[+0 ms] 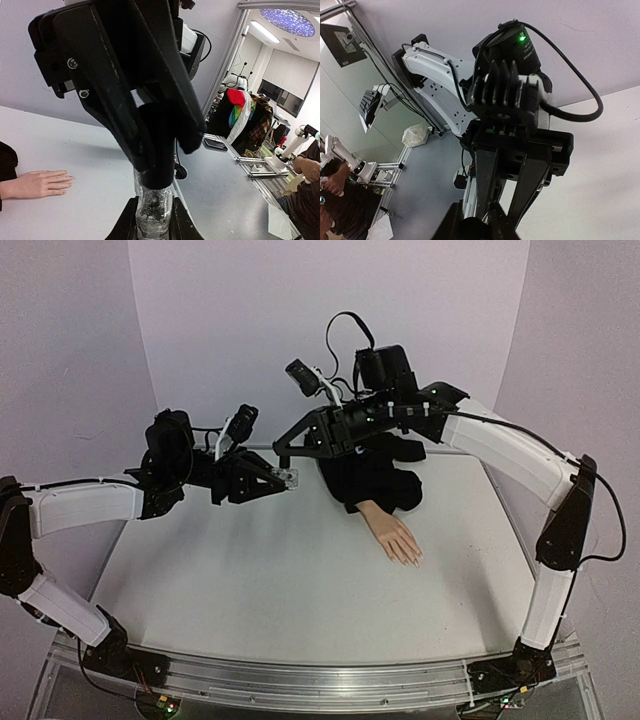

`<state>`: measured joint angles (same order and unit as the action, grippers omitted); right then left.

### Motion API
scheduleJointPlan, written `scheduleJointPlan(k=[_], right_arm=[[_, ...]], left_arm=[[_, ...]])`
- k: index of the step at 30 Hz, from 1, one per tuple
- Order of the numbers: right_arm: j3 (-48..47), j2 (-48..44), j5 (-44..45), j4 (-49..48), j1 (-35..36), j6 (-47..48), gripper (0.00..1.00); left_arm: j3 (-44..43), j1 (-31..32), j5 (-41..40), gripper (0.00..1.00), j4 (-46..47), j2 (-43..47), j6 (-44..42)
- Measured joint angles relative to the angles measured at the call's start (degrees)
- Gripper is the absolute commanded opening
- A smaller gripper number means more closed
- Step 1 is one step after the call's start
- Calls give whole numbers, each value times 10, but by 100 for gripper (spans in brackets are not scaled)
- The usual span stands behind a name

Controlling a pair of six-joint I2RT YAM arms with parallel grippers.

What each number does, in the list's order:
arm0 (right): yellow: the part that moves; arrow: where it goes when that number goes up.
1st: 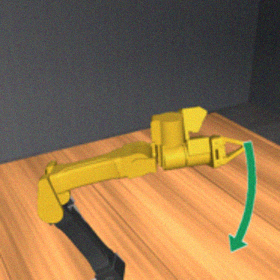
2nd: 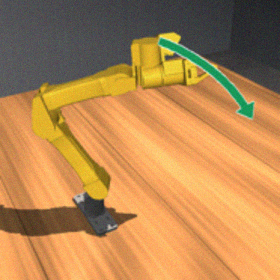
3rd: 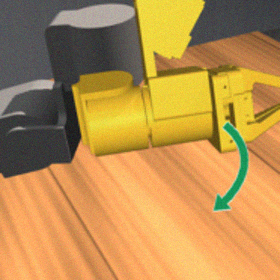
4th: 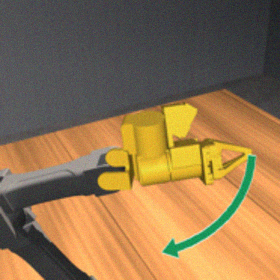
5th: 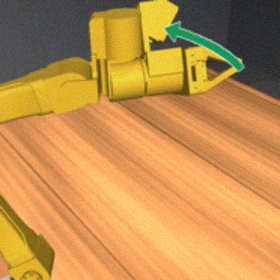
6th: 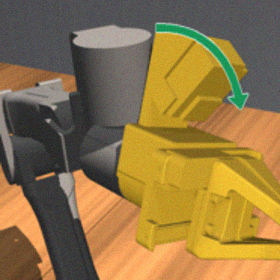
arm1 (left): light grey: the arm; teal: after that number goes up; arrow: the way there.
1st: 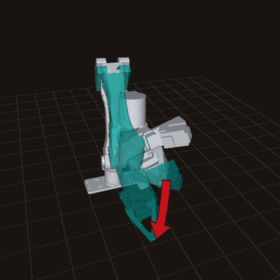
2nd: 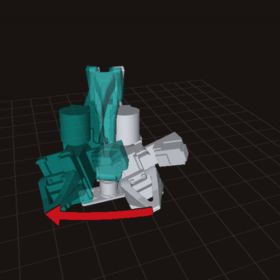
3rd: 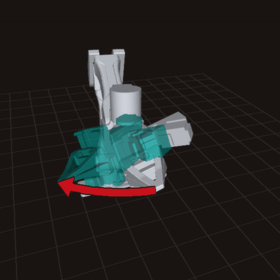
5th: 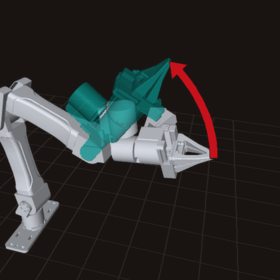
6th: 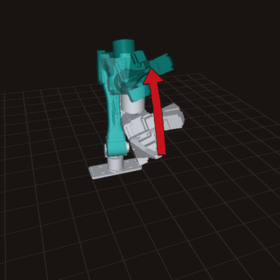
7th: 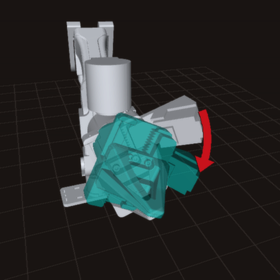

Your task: Paint the nails

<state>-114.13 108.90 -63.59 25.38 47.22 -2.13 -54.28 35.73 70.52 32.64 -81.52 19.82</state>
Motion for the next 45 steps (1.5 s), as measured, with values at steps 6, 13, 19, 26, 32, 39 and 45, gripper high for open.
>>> scheduleJointPlan(k=[6, 13, 19, 26, 32, 39, 45], right_arm=[[38, -13, 38, -39, -7, 8, 0], [141, -49, 401, -156, 19, -74, 0], [54, 28, 782, -121, 95, -171, 0], [24, 41, 840, -47, 114, -164, 62], [56, -37, 706, 7, 111, -106, 80], [82, -124, 389, 12, 6, -5, 66], [80, -109, 178, 17, 2, 42, 46]], left_arm=[[-7, 2, -58, 0, -40, 0, -2], [-56, 12, -332, 0, -195, -12, -68], [-101, 35, -520, 0, -237, -56, -143], [-101, 42, -557, 0, -221, -69, -163], [-97, 14, -524, 0, -229, -57, -160], [-64, 18, -275, 0, -228, -4, -167], [-45, 20, -98, 0, -158, 9, -120]])
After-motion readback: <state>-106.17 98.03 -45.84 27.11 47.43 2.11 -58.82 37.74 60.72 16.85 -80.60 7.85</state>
